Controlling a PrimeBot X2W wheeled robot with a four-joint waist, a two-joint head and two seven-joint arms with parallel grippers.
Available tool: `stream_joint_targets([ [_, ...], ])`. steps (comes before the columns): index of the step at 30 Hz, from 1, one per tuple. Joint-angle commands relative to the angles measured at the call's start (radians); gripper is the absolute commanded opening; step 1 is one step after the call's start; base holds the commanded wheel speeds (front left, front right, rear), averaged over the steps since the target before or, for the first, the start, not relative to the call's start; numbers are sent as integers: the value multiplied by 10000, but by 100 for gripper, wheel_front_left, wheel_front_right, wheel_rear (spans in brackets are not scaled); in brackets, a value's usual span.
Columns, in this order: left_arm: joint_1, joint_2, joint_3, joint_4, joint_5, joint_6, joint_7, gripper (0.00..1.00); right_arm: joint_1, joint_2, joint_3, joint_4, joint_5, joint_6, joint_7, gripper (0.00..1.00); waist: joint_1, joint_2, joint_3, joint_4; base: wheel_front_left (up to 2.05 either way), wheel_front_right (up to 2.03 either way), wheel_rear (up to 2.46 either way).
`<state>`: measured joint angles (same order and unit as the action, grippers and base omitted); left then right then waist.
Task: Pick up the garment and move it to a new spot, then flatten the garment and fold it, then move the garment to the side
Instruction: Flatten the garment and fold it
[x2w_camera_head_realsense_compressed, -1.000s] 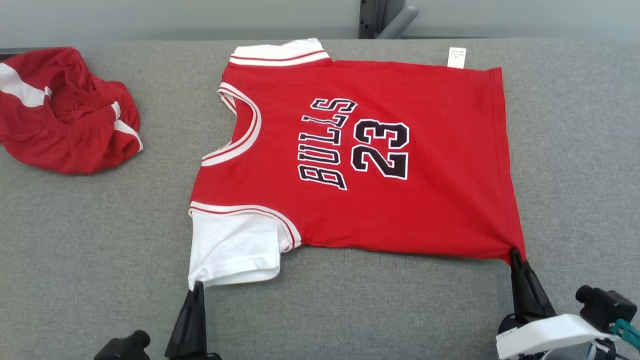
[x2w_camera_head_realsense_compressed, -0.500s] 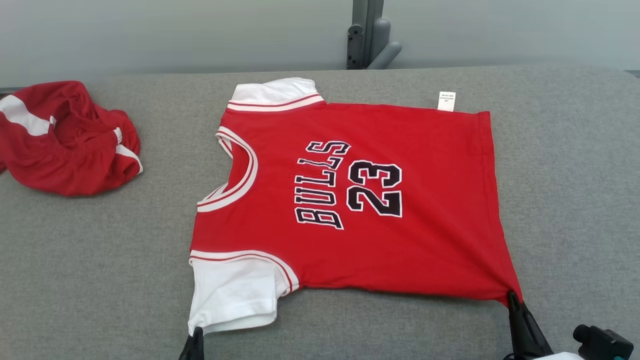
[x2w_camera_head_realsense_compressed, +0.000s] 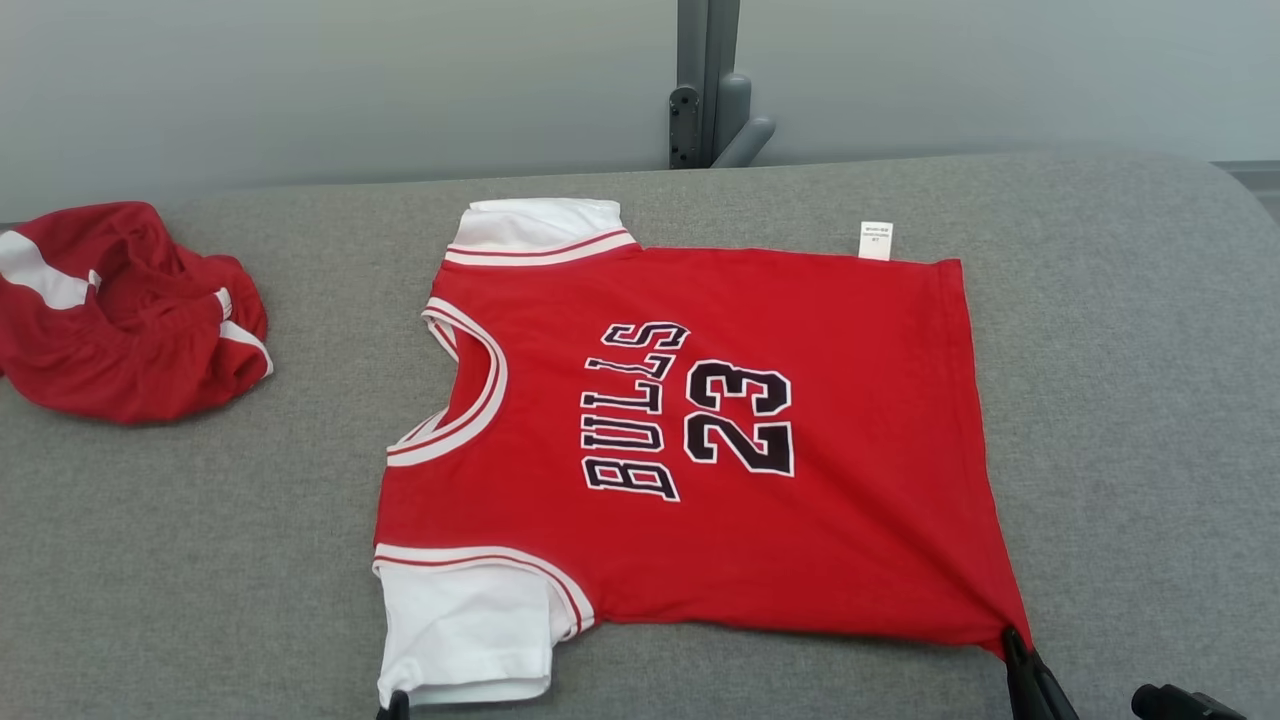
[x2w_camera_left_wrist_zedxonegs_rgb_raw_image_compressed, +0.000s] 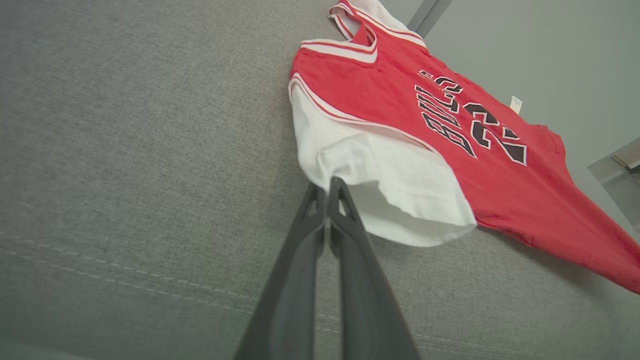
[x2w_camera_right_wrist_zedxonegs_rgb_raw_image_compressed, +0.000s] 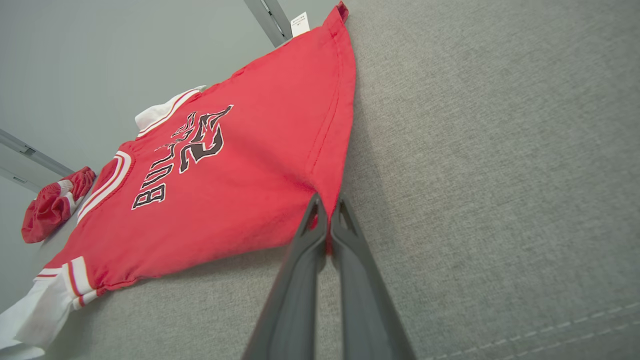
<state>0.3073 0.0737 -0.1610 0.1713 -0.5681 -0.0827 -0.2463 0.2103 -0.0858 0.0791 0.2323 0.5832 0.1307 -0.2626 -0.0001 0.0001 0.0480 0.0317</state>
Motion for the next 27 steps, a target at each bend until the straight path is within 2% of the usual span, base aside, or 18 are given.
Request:
stream_joint_targets([
  [1, -350, -2, -71, -27, 63, 19, 12, 0, 93, -17, -22, 100, 112, 0, -32, 0, 1, -1, -60, -27, 0, 0, 0],
  [8, -1723, -95, -469, 84, -120, -147, 52, 0, -33, 98, 175, 558, 644, 0, -32, 0, 1, -1, -309, -1, 0, 0, 0],
  [13, -2800, 265, -501, 390, -691, -400, 150, 0, -501, 172, 304, 810, 1161, 0, -32, 0, 1, -1, -324, -77, 0, 0, 0],
  [17, -4010, 375, -636, 1363, -727, -442, 121, 0, -1166, 132, 435, 1088, 1451, 0, -7, 0, 1, -1, -42, -302, 0, 0, 0],
  [21, -5667, 196, -523, 2815, -742, -470, -100, 0, -2168, 169, 452, 1506, 1735, 0, 7, 0, 1, -1, 609, -608, 0, 0, 0],
  [27, -6929, 8, -355, 3839, -589, -472, -184, 0, -3151, 253, 569, 1991, 1876, 0, -5, 0, 1, -1, 1318, -868, 0, 0, 0],
])
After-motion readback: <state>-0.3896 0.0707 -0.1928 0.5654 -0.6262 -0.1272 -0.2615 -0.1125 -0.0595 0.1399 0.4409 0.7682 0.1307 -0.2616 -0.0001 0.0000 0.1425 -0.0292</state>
